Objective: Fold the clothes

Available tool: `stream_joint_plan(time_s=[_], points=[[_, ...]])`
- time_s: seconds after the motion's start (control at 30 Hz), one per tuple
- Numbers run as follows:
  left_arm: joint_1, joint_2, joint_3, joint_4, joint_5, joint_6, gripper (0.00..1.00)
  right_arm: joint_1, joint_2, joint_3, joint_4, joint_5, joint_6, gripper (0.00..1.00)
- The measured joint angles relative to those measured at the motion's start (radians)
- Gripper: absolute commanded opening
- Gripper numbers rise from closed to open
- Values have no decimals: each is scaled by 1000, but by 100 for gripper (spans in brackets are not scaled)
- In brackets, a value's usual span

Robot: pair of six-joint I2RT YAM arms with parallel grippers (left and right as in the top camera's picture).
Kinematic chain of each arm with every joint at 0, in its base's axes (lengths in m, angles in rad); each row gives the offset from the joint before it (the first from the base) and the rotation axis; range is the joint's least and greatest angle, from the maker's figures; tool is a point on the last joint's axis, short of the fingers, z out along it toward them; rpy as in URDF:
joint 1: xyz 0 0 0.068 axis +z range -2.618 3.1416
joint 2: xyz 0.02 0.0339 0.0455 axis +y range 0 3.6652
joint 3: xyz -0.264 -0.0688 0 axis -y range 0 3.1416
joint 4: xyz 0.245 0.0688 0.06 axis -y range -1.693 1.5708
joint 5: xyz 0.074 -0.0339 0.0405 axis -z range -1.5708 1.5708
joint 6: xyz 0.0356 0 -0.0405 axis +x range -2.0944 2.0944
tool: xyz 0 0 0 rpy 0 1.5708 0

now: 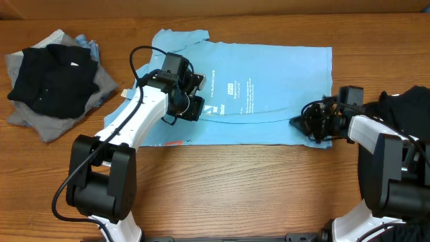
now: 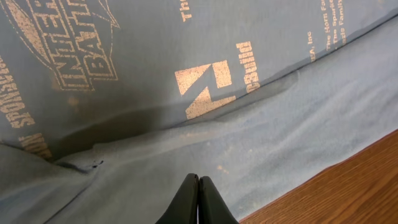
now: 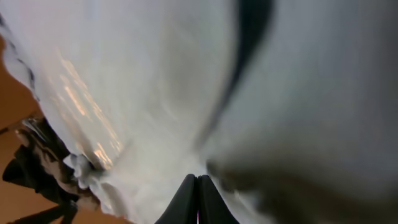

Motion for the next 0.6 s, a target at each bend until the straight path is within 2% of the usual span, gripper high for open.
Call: stream_joint_plan(time_s=[0.2, 0.5, 0.6], points=[[0, 0, 0, -2, 0, 0, 5, 12, 0, -3, -24, 11, 6, 4], [0, 0, 0, -28, -3, 0, 5, 76, -3, -3, 55, 145, 121, 4], [0, 0, 0, -31, -3, 0, 5, 79, -2, -4, 127, 159, 146, 4]])
